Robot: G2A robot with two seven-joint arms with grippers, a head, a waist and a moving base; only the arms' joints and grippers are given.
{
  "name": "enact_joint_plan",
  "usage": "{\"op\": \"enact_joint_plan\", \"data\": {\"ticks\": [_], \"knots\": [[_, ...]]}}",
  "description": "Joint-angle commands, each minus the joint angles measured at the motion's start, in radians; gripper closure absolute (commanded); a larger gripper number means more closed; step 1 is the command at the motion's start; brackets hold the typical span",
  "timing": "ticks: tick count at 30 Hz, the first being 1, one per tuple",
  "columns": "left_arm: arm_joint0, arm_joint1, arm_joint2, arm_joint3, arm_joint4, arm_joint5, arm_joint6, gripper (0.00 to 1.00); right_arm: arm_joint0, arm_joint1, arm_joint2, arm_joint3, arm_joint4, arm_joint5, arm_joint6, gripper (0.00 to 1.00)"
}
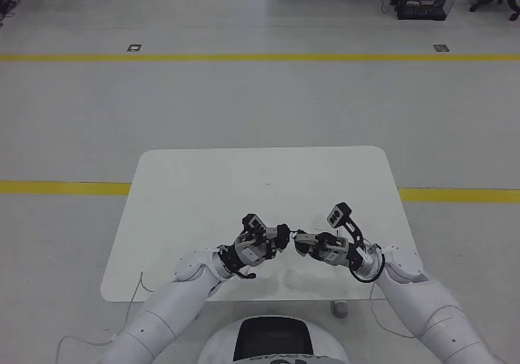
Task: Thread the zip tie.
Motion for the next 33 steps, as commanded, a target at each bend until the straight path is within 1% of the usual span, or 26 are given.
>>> {"op": "enact_joint_plan", "data": {"ticks": [1,33], "knots": [[0.0,0.0,0.0,0.0,0.0,0.0,0.0,1.0,0.001,-0.001,0.0,0.003,0.0,0.0,0.001,1.0],[0.0,0.0,0.0,0.0,0.0,0.0,0.0,1.0,0.009,-0.012,-0.005,0.037,-0.006,0.008,0.009,1.0]]}}
